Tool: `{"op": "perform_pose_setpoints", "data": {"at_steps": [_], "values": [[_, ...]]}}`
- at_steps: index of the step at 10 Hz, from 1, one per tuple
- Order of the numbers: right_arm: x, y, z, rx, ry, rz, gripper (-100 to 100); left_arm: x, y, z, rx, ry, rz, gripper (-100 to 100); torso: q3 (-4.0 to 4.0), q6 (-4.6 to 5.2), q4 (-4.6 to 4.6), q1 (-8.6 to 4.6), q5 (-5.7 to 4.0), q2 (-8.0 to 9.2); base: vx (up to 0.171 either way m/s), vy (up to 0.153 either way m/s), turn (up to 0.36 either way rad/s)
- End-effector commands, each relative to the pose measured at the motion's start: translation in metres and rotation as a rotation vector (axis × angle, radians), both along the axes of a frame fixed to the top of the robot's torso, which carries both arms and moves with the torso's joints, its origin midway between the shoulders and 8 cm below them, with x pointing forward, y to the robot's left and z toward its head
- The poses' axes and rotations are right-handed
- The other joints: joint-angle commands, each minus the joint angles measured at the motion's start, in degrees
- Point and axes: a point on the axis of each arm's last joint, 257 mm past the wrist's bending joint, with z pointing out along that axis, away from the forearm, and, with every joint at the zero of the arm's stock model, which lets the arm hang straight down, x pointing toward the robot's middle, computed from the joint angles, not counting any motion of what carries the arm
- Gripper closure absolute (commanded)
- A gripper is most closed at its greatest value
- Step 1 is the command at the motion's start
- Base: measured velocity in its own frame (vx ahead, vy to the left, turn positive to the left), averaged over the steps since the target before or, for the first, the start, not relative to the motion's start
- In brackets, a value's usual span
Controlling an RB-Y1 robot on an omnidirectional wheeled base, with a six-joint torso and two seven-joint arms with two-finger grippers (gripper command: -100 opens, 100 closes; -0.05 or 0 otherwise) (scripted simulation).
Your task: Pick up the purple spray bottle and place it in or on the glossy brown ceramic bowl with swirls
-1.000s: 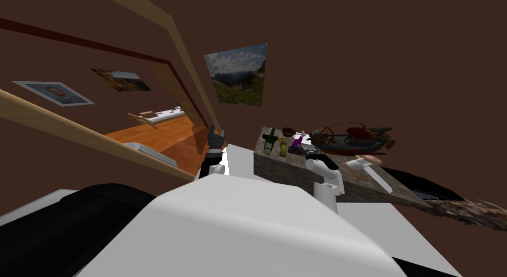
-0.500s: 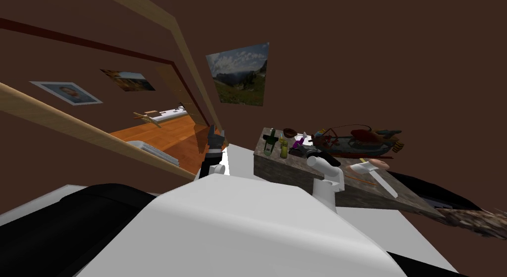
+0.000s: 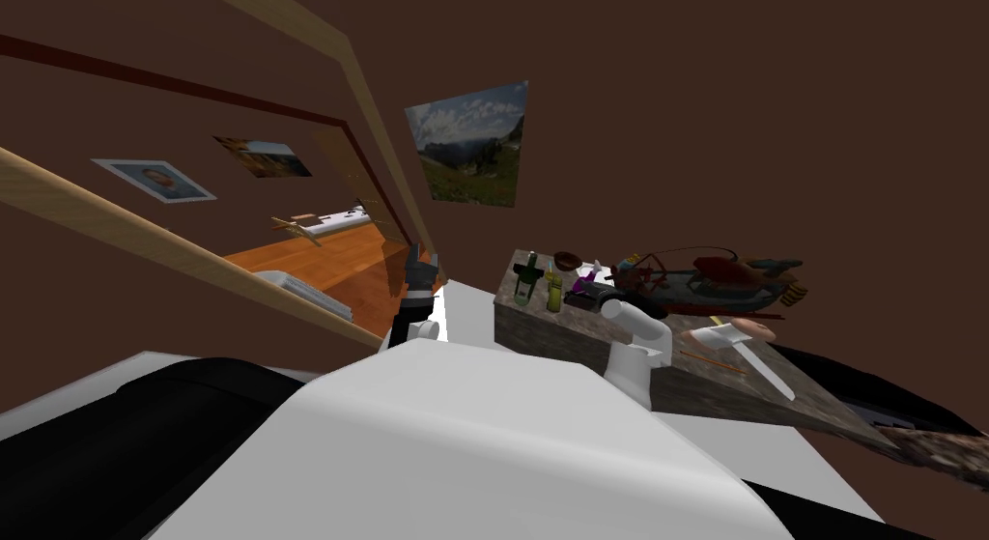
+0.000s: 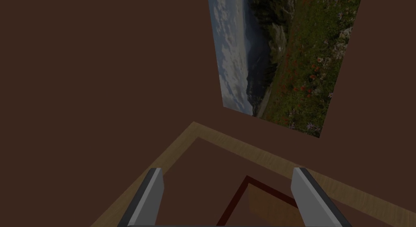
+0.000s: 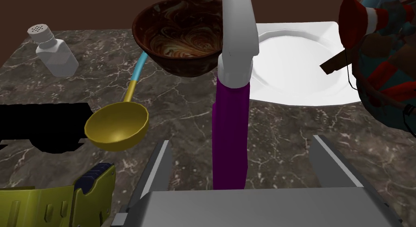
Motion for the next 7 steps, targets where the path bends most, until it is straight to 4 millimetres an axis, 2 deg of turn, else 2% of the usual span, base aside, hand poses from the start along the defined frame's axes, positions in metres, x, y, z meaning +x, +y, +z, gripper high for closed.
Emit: {"op": "perform_pose_setpoints", "data": {"at_steps": [1,3,4,5,6,7], "values": [[0.0005,0.0023,-0.0018,0.038,0.008,-0.006,-100,0.0,0.0,0.0,0.0,0.0,0.0,0,0.0,0.0,0.0,0.0,0.0,0.0,0.018,-0.032,0.03],[0.0009,0.0025,-0.0019,0.047,0.008,-0.008,-100,0.0,0.0,0.0,0.0,0.0,0.0,0,0.0,-0.01,0.0,0.03,0.0,0.01,0.012,-0.016,0.026],[0.0009,0.0028,-0.0022,0.051,0.009,-0.008,0,0.0,0.0,0.0,0.0,0.0,0.0,0,-0.01,-0.01,-0.02,0.05,-0.01,0.0,0.0,0.0,0.0],[0.0009,0.0029,-0.0021,0.05,0.009,-0.008,-100,0.0,0.0,0.0,0.0,0.0,0.0,0,-0.01,0.0,-0.02,0.06,-0.01,0.0,0.0,0.0,0.0],[0.0009,0.0029,-0.0022,0.05,0.009,-0.008,100,0.0,0.0,0.0,0.0,0.0,0.0,0,-0.01,0.0,-0.02,0.06,-0.01,0.0,0.0,0.0,0.0],[0.0009,0.0029,-0.0022,0.05,0.009,-0.008,100,0.0,0.0,0.0,0.0,0.0,0.0,0,-0.01,0.0,-0.02,0.06,-0.01,0.0,0.0,0.0,0.0]]}}
